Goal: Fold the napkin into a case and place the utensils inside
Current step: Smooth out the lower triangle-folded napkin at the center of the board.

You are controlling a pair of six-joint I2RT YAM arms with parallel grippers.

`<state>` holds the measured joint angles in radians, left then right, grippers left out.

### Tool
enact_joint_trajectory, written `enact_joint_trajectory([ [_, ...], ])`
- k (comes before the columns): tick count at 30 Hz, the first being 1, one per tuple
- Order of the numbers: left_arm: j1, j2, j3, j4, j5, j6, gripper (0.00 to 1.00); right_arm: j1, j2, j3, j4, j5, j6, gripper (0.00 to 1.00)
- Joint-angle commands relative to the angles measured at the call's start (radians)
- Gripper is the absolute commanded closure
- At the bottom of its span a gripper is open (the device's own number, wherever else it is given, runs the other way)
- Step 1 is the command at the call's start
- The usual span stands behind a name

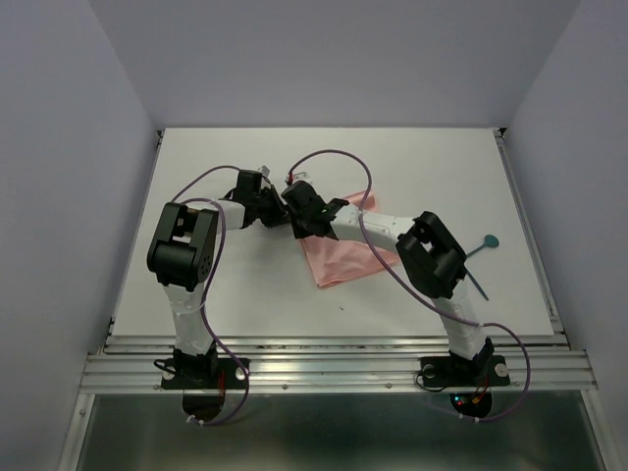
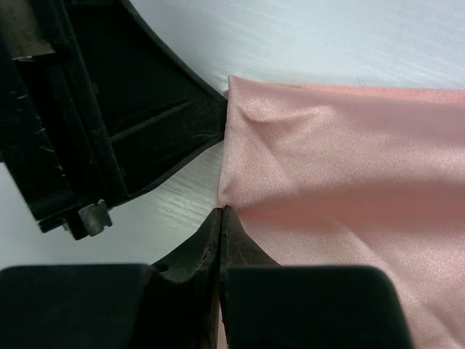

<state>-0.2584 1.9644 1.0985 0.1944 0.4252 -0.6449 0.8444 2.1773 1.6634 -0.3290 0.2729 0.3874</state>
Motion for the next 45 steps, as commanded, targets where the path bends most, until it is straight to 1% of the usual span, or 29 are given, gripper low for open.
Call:
enact_joint_trajectory([
  [1, -0.002, 0.017, 0.006, -0.018, -0.019, 0.024, 1.00, 0.018, -0.048, 0.064, 0.044, -0.018, -0.013, 0.99],
  [8, -0.002, 0.010, -0.003, -0.018, -0.023, 0.025, 1.00, 0.027, -0.001, 0.099, 0.033, -0.026, -0.015, 0.99],
  [16, -0.002, -0.033, -0.022, -0.039, -0.062, 0.028, 1.00, 0.027, 0.047, 0.133, 0.019, -0.011, -0.027, 0.99],
  [17, -0.002, -0.038, -0.020, -0.047, -0.069, 0.028, 1.00, 0.027, 0.050, 0.134, 0.016, -0.011, -0.028, 0.99],
  [18, -0.001, -0.051, -0.017, -0.068, -0.091, 0.031, 1.00, 0.027, 0.049, 0.134, 0.013, -0.011, -0.030, 0.95],
  [19, -0.001, -0.059, -0.012, -0.079, -0.100, 0.034, 0.97, 0.027, 0.045, 0.133, 0.013, -0.012, -0.033, 0.92],
  [20, -0.001, -0.068, -0.011, -0.090, -0.111, 0.037, 0.92, 0.027, 0.042, 0.131, 0.013, -0.014, -0.035, 0.89],
  [21, -0.001, -0.078, -0.006, -0.108, -0.123, 0.039, 0.81, 0.027, 0.039, 0.130, 0.013, -0.017, -0.038, 0.88],
  [23, -0.001, -0.104, 0.010, -0.131, -0.150, 0.051, 0.72, 0.027, 0.030, 0.125, 0.013, -0.021, -0.041, 0.81],
  [24, -0.001, -0.119, 0.018, -0.156, -0.172, 0.056, 0.70, 0.027, 0.023, 0.122, 0.013, -0.026, -0.041, 0.77],
  [29, 0.001, -0.144, 0.067, -0.228, -0.226, 0.079, 0.70, 0.027, -0.017, 0.099, 0.021, -0.023, -0.033, 0.74],
  [30, 0.002, -0.145, 0.075, -0.246, -0.238, 0.083, 0.70, 0.027, -0.036, 0.095, 0.021, -0.015, -0.032, 0.68],
  [31, 0.004, -0.147, 0.078, -0.251, -0.243, 0.085, 0.70, 0.027, -0.048, 0.088, 0.024, -0.011, -0.028, 0.68],
  [35, 0.019, -0.154, 0.086, -0.268, -0.259, 0.083, 0.69, -0.005, -0.137, 0.023, 0.047, -0.008, -0.009, 0.67],
  [37, 0.025, -0.173, 0.084, -0.265, -0.259, 0.083, 0.69, -0.037, -0.186, -0.059, 0.070, -0.009, 0.008, 0.67],
  [38, 0.025, -0.179, 0.080, -0.262, -0.256, 0.083, 0.70, -0.050, -0.241, -0.092, 0.079, -0.009, 0.013, 0.67],
  [40, 0.024, -0.199, 0.075, -0.250, -0.229, 0.082, 0.70, -0.100, -0.289, -0.189, 0.100, -0.029, 0.039, 0.67],
  [42, 0.019, -0.203, 0.067, -0.234, -0.188, 0.079, 0.69, -0.137, -0.342, -0.241, 0.099, -0.061, 0.070, 0.67],
  [43, 0.016, -0.199, 0.067, -0.231, -0.171, 0.077, 0.63, -0.154, -0.359, -0.267, 0.099, -0.064, 0.079, 0.67],
  [44, 0.007, -0.196, 0.067, -0.228, -0.158, 0.076, 0.47, -0.180, -0.391, -0.318, 0.100, -0.064, 0.085, 0.67],
  [45, -0.001, -0.185, 0.066, -0.219, -0.140, 0.074, 0.41, -0.192, -0.408, -0.345, 0.103, -0.066, 0.091, 0.67],
])
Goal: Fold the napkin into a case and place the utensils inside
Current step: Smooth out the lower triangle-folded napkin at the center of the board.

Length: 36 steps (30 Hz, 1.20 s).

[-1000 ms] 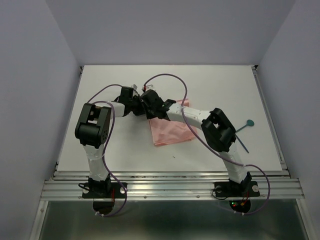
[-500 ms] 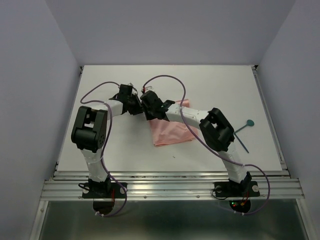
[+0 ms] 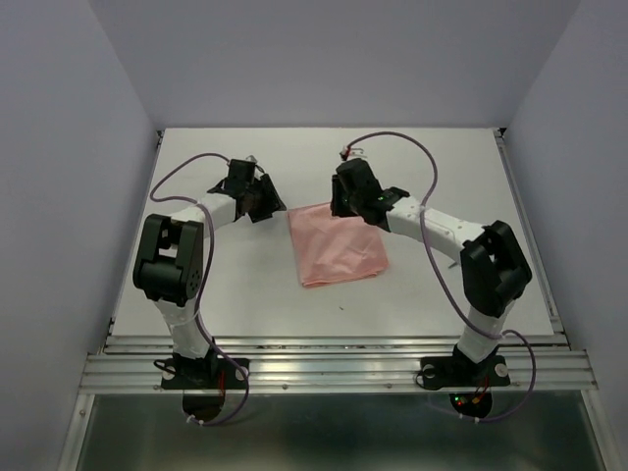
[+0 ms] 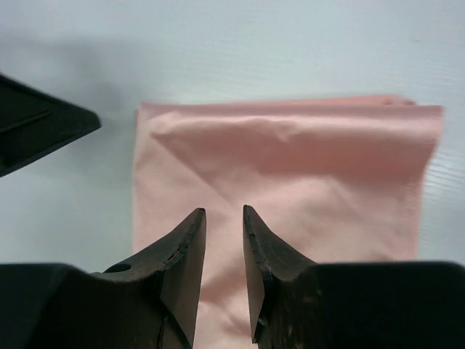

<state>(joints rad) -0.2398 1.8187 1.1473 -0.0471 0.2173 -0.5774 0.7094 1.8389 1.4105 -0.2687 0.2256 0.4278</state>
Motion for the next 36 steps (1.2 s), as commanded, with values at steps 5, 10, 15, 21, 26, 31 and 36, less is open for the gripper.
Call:
enact_joint_trajectory([
  [5, -0.065, -0.004, 0.019, 0.029, 0.062, -0.009, 0.24, -0.105, -0.165, -0.234, 0.040, -0.032, 0.052, 0.61],
  [10, -0.095, 0.045, 0.029, 0.029, 0.025, -0.022, 0.26, -0.114, -0.254, -0.357, 0.025, -0.022, 0.052, 0.60],
  [15, -0.127, 0.105, 0.110, -0.097, -0.090, -0.007, 0.37, -0.114, -0.288, -0.400, 0.007, -0.009, 0.063, 0.60],
  [21, -0.159, 0.145, 0.143, -0.160, -0.187, 0.002, 0.60, -0.114, -0.342, -0.435, -0.007, -0.032, 0.075, 0.59],
  [26, -0.147, 0.165, 0.173, -0.197, -0.191, 0.046, 1.00, -0.114, -0.382, -0.482, -0.040, -0.088, 0.068, 0.43],
  [31, -0.105, 0.149, 0.175, -0.182, -0.115, 0.134, 1.00, -0.114, -0.414, -0.550, -0.060, -0.161, 0.066, 0.36],
  [36, -0.101, 0.162, 0.178, -0.172, -0.078, 0.169, 1.00, -0.114, -0.405, -0.570, -0.047, -0.183, 0.071, 0.37],
])
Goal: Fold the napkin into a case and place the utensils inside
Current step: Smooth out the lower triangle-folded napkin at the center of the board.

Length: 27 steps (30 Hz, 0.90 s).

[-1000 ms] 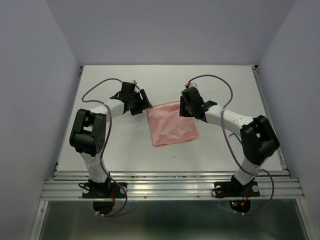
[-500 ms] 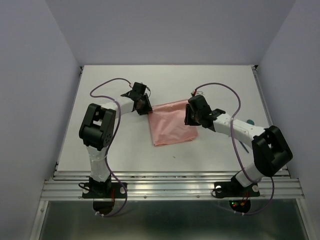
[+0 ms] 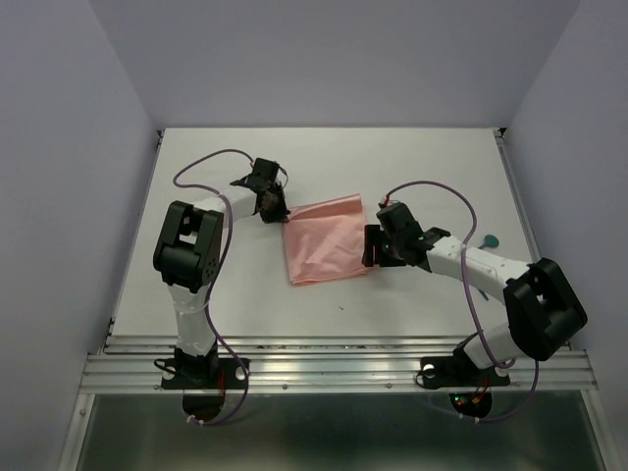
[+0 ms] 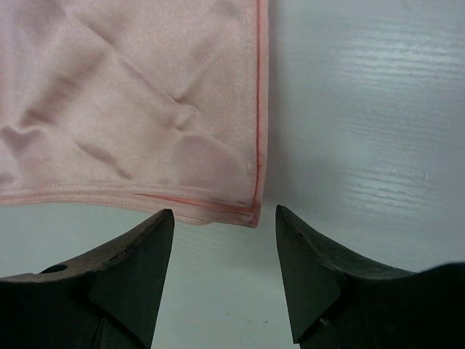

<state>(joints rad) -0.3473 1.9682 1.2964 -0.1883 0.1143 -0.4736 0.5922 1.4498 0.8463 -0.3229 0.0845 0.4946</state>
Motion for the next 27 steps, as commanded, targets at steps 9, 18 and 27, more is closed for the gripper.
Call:
enact_joint_trajectory([
  [9, 0.011, 0.014, 0.046, -0.013, 0.056, 0.081, 1.00, -0.006, 0.060, 0.019, 0.073, -0.104, 0.075, 0.41],
  [18, 0.011, 0.041, 0.064, -0.008, 0.082, 0.081, 1.00, -0.006, 0.116, 0.005, 0.091, -0.160, 0.071, 0.47],
  [27, 0.011, 0.035, 0.086, -0.028, 0.088, 0.098, 1.00, -0.006, 0.088, 0.027, 0.019, -0.034, 0.073, 0.37],
])
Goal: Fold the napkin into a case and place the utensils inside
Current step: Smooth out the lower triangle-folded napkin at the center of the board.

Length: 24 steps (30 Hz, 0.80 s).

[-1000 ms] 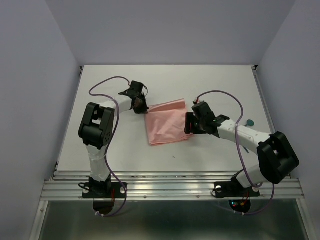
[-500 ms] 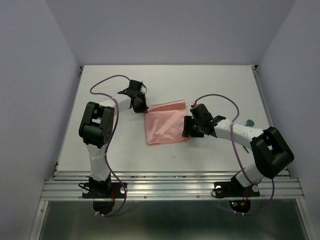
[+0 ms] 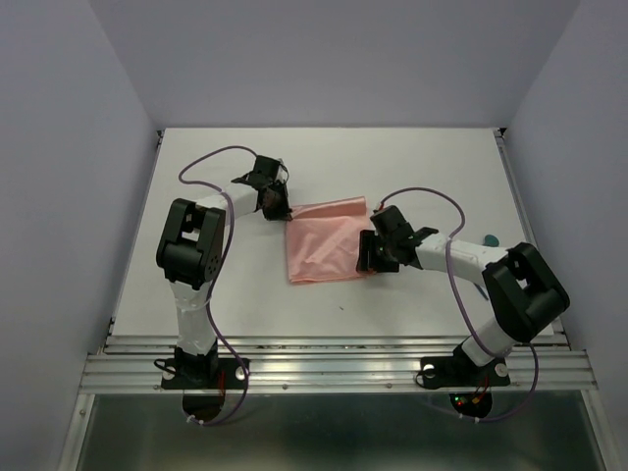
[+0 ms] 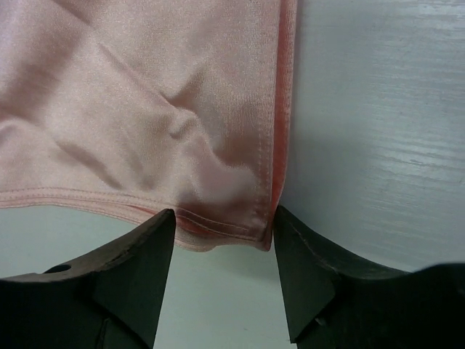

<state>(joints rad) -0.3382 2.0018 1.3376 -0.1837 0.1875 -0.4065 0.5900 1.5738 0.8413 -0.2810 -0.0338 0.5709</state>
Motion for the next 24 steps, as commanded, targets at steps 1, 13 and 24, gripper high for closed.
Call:
enact_joint_trajectory([
  [1, 0.002, -0.006, 0.052, -0.042, 0.009, 0.034, 0.95, -0.004, -0.050, 0.045, -0.035, 0.121, -0.012, 0.35],
  [13, -0.004, -0.211, 0.100, -0.164, -0.105, 0.048, 0.35, -0.004, -0.143, 0.176, -0.130, 0.267, -0.058, 0.37],
  [24, -0.130, -0.437, -0.254, -0.131, -0.011, -0.043, 1.00, -0.013, 0.060, 0.364, -0.073, 0.149, -0.086, 0.93],
])
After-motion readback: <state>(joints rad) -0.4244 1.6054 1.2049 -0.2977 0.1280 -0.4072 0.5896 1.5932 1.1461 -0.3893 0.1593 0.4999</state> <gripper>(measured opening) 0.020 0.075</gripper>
